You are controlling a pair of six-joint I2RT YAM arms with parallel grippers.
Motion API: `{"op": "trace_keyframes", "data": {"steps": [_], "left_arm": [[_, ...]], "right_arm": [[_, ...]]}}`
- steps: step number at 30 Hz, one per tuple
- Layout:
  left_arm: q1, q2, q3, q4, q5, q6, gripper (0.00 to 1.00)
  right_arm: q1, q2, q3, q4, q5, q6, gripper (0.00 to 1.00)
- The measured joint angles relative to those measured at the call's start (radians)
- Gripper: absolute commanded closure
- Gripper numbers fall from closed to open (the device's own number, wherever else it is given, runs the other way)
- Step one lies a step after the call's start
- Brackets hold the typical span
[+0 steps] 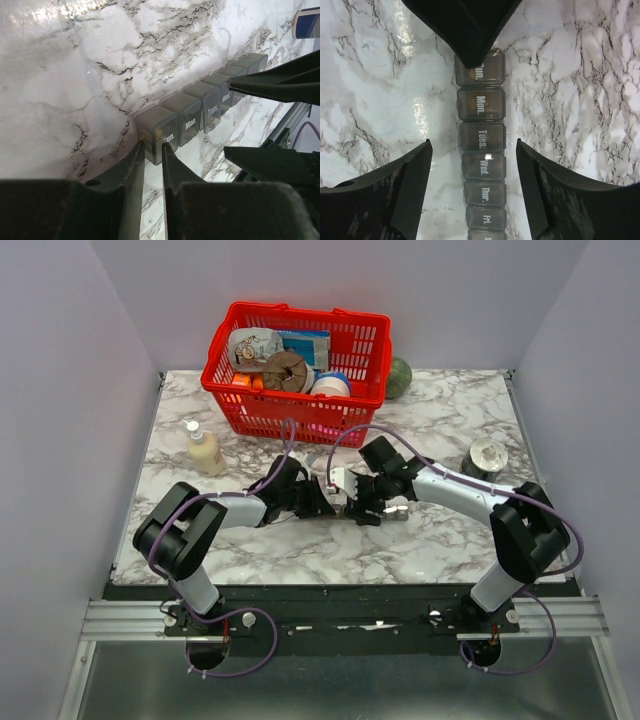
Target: Sort the pills into containers
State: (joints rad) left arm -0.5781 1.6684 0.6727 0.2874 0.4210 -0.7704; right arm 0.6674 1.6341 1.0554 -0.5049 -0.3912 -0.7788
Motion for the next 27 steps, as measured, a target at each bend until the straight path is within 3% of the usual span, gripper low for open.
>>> {"op": "trace_keyframes", "data": {"steps": [17, 27], "left_arm": [[0.000, 0.002, 0.000, 0.000, 0.002, 0.000, 0.75], [0.000, 0.019, 0.011, 0.016, 0.010, -0.001, 0.75]], "right_arm": [[0.058, 0.051, -0.032, 0.115, 0.150, -0.034, 0.28], [0.058, -0.012, -0.049, 0.130, 0.189, -0.033, 0.31]]}}
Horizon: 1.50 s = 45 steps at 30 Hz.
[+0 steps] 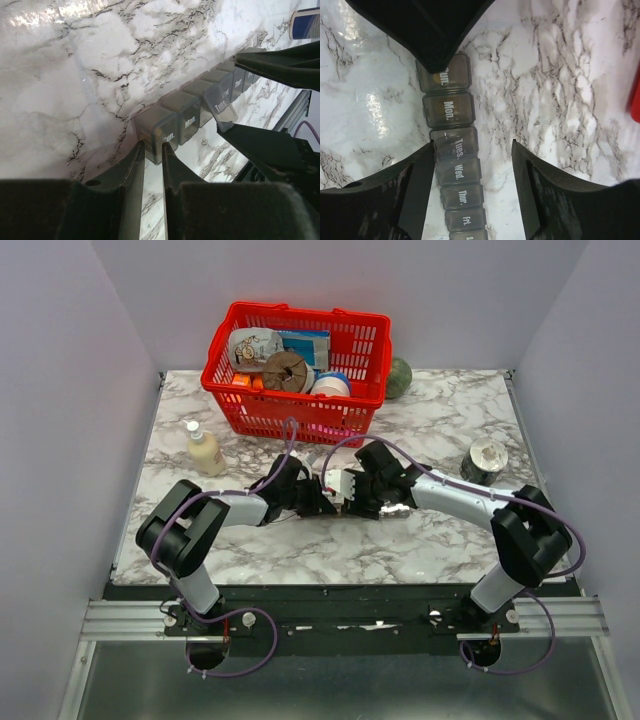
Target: Sort the pills into containers
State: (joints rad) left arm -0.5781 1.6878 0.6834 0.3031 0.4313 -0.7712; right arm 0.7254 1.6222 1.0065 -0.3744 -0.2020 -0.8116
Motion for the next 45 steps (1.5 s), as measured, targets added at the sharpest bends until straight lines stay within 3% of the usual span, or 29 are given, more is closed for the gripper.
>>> {"op": "trace_keyframes", "data": {"steps": [15, 26, 41, 45], "left_arm": [[0.000, 0.011, 0.007, 0.006, 0.006, 0.000, 0.75], [0.000, 0.011, 0.007, 0.009, 0.006, -0.001, 0.75], [0.000, 0.012, 0.007, 0.006, 0.014, -0.001, 0.75], [0.000, 0.012, 0.007, 0.004, 0.015, -0.001, 0.69]], "right_arm": [[-0.001, -0.006, 0.000, 0.095, 0.136, 0.029, 0.36], [-0.007, 0.084, 0.037, 0.116, 0.215, 0.060, 0.37], [-0.021, 0.064, 0.055, 0.106, 0.213, 0.096, 0.33], [-0.028, 0.041, 0.056, 0.080, 0.172, 0.101, 0.28]]}}
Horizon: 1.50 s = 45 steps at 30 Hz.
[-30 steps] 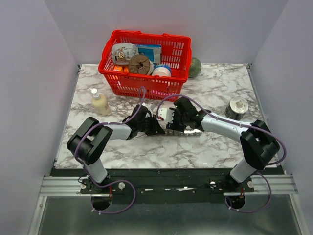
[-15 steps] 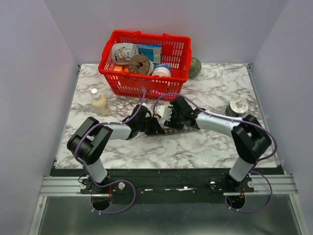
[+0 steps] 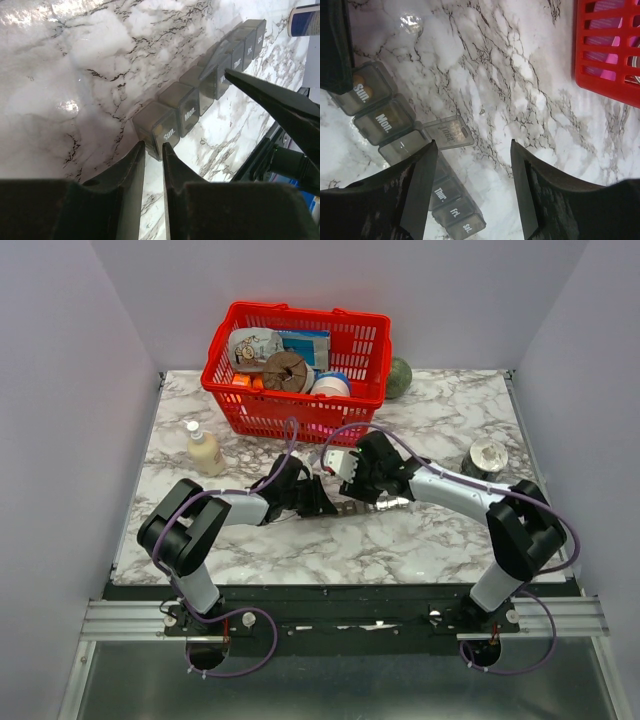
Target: Sort the pills into containers
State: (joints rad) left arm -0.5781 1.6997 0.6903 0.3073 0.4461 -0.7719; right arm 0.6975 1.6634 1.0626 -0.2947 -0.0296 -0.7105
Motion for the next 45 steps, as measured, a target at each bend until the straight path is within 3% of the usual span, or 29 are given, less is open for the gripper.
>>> {"op": "trace_keyframes", "data": {"steps": [8, 12, 16, 27, 29, 31, 33, 39, 45], "left_arm": [[0.001, -0.034, 0.000, -0.085, -0.011, 0.017, 0.46], [0.002, -0.095, 0.002, -0.166, -0.041, 0.031, 0.32], [0.008, -0.185, 0.013, -0.249, -0.076, 0.050, 0.24], [0.024, -0.487, 0.036, -0.372, -0.156, 0.109, 0.22], [0.027, -0.565, 0.032, -0.395, -0.180, 0.135, 0.20], [0.029, -0.657, 0.031, -0.418, -0.206, 0.174, 0.11], [0.029, -0.741, 0.031, -0.430, -0.231, 0.219, 0.01], [0.043, -0.960, 0.032, -0.443, -0.287, 0.344, 0.01], [0.048, -1.043, 0.060, -0.480, -0.352, 0.478, 0.01]], "right_arm": [[-0.016, -0.150, 0.000, -0.110, -0.194, -0.001, 0.21], [-0.043, -0.243, -0.001, -0.160, -0.294, -0.009, 0.19], [-0.073, -0.329, -0.017, -0.203, -0.377, -0.030, 0.17], [-0.196, -0.539, -0.061, -0.300, -0.547, -0.055, 0.14], [-0.225, -0.575, -0.061, -0.323, -0.562, -0.055, 0.13], [-0.261, -0.611, -0.061, -0.352, -0.569, -0.050, 0.11], [-0.294, -0.642, -0.061, -0.376, -0.570, -0.042, 0.08], [-0.451, -0.737, -0.062, -0.428, -0.538, 0.005, 0.00], [-0.601, -0.792, -0.065, -0.477, -0.456, 0.045, 0.00]]}}
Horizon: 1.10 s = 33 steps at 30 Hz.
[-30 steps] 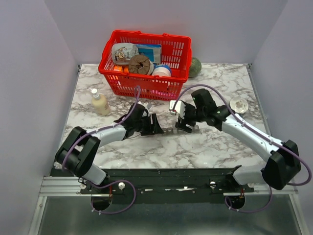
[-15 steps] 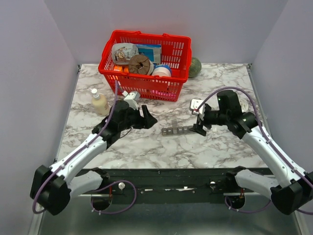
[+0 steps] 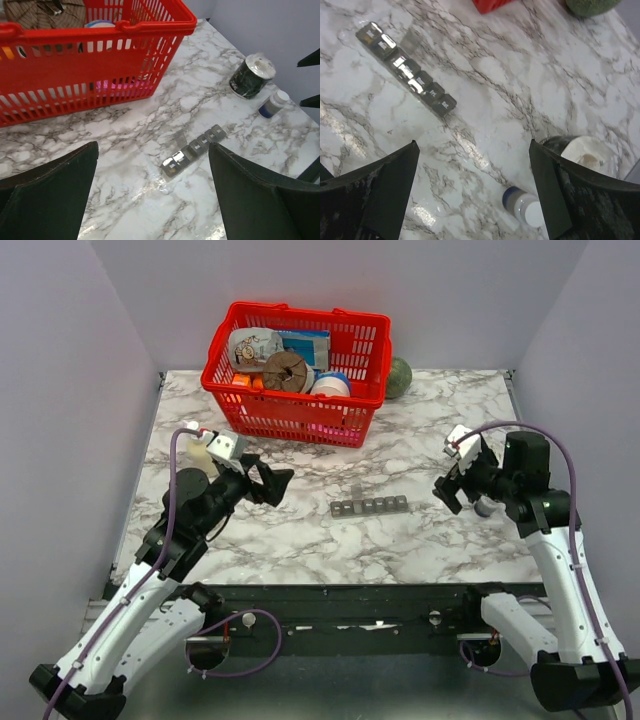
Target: Sort the pills into containers
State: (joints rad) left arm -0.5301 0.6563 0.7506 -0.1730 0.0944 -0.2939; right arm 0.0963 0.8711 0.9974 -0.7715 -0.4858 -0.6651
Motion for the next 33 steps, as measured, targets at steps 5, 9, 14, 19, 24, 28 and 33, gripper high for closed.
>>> {"op": "trace_keyframes", "data": {"steps": [5, 9, 14, 19, 24, 28, 33], "left_arm": [[0.000, -0.014, -0.013, -0.009, -0.012, 0.072, 0.01], [0.000, -0.014, -0.064, -0.008, -0.006, 0.091, 0.01], [0.000, -0.006, -0.106, -0.014, 0.005, 0.107, 0.01], [0.000, -0.005, -0.106, -0.013, 0.015, 0.115, 0.01], [0.000, 0.005, -0.106, -0.013, 0.026, 0.116, 0.01], [0.000, 0.011, -0.106, -0.013, 0.033, 0.116, 0.01], [0.000, 0.017, -0.106, -0.013, 0.041, 0.116, 0.01]], "right_arm": [[-0.115, 0.016, -0.027, -0.023, 0.137, 0.042, 0.01], [-0.316, 0.123, -0.027, -0.023, 0.205, 0.079, 0.02], [-0.450, 0.270, -0.026, -0.023, 0.239, 0.101, 0.03], [-0.479, 0.382, -0.025, -0.014, 0.254, 0.118, 0.09], [-0.482, 0.471, -0.021, 0.002, 0.254, 0.130, 0.18], [-0.482, 0.509, -0.021, 0.026, 0.255, 0.134, 0.20], [-0.483, 0.531, -0.021, 0.055, 0.256, 0.134, 0.24]]}}
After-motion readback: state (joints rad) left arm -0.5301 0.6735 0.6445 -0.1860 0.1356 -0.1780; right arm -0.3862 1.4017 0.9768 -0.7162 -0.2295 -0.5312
